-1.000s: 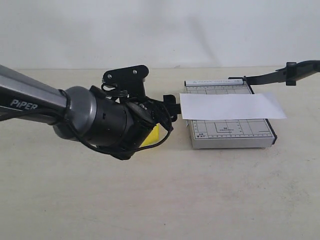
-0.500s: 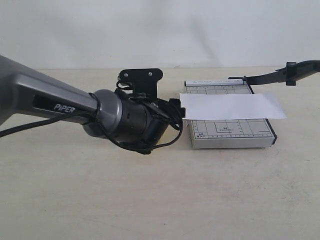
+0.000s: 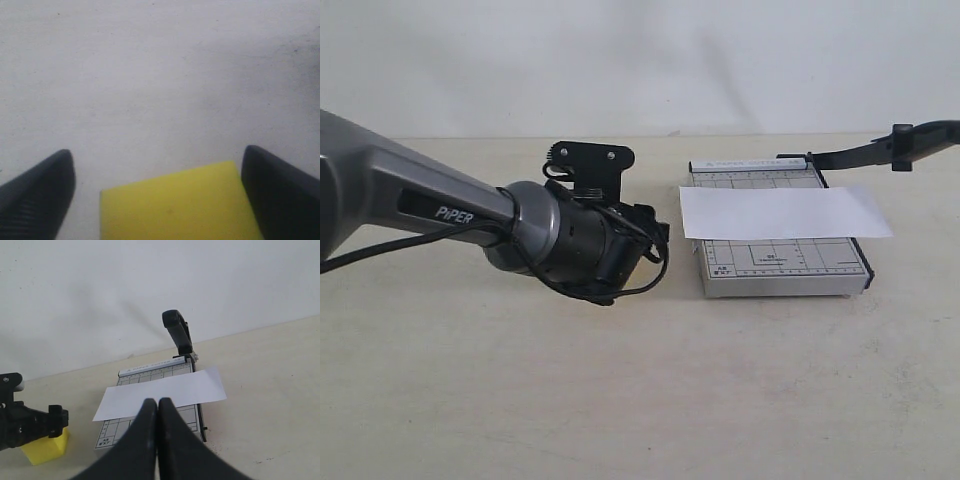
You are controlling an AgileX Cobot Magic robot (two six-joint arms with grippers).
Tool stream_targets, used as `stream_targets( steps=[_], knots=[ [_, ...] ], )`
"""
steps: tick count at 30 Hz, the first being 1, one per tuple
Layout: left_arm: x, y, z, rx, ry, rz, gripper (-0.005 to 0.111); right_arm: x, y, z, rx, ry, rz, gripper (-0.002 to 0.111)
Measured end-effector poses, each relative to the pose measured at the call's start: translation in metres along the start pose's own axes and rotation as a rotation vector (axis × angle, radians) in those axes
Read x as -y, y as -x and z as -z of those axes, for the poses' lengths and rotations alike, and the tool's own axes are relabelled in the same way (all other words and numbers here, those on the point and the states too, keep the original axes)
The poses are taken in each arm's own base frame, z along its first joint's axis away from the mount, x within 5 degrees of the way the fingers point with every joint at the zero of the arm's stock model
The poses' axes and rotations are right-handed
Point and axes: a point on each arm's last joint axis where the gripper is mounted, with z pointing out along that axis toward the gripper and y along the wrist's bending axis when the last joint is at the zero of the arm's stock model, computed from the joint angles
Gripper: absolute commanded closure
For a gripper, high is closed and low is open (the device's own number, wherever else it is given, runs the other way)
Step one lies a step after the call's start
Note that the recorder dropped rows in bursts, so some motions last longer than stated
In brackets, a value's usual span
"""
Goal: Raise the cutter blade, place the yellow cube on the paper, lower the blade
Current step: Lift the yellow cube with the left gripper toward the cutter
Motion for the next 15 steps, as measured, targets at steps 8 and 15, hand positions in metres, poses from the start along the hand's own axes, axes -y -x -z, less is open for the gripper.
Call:
stream_targets(
  steps=[8,15],
  knots=[
    [-0.0023,-0.0004,0.0001,-0.010,0.027,0.007,0.051,0.0000,0.0000,0.0000,0.000,0.000,0.000,0.109],
    [-0.0035,-0.0006,0.0017,-0.042,0.040,-0.003,0.101,0.0000,0.0000,0.0000,0.000,0.000,0.000,0.109]
  ],
)
